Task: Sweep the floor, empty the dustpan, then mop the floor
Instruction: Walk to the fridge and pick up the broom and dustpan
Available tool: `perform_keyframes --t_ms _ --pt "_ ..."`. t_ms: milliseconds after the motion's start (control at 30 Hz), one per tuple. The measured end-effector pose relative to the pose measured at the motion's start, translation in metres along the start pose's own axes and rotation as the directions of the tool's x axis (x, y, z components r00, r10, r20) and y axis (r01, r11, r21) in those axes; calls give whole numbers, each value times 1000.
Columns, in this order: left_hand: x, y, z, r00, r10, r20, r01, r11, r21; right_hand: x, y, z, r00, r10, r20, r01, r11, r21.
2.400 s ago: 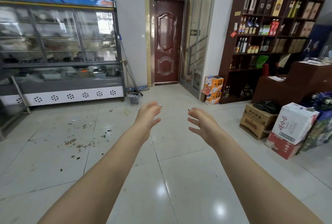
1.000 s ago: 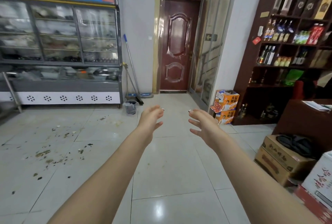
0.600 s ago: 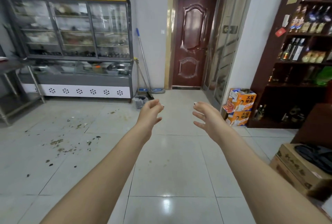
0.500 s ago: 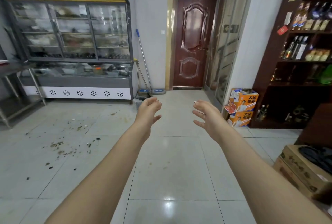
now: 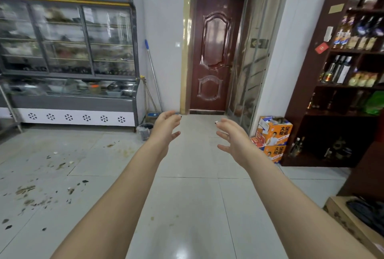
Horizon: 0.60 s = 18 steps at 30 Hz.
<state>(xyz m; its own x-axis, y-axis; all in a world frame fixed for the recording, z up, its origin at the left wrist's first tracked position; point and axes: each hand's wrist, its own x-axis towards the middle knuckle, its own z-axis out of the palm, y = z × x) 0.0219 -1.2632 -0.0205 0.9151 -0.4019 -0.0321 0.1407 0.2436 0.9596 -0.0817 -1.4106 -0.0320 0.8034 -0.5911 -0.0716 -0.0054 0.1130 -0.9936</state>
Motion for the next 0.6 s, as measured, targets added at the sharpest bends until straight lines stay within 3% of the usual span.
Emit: perform_keyframes --t_ms 267,600 --pt "69 -10 44 1000 17 0 -17 999 39 84 -12 -26 1000 0 24 0 1000 -19" --pt "160 -43 119 995 31 -97 -28 999 29 209 -10 -84 994 12 104 -7 999 -41"
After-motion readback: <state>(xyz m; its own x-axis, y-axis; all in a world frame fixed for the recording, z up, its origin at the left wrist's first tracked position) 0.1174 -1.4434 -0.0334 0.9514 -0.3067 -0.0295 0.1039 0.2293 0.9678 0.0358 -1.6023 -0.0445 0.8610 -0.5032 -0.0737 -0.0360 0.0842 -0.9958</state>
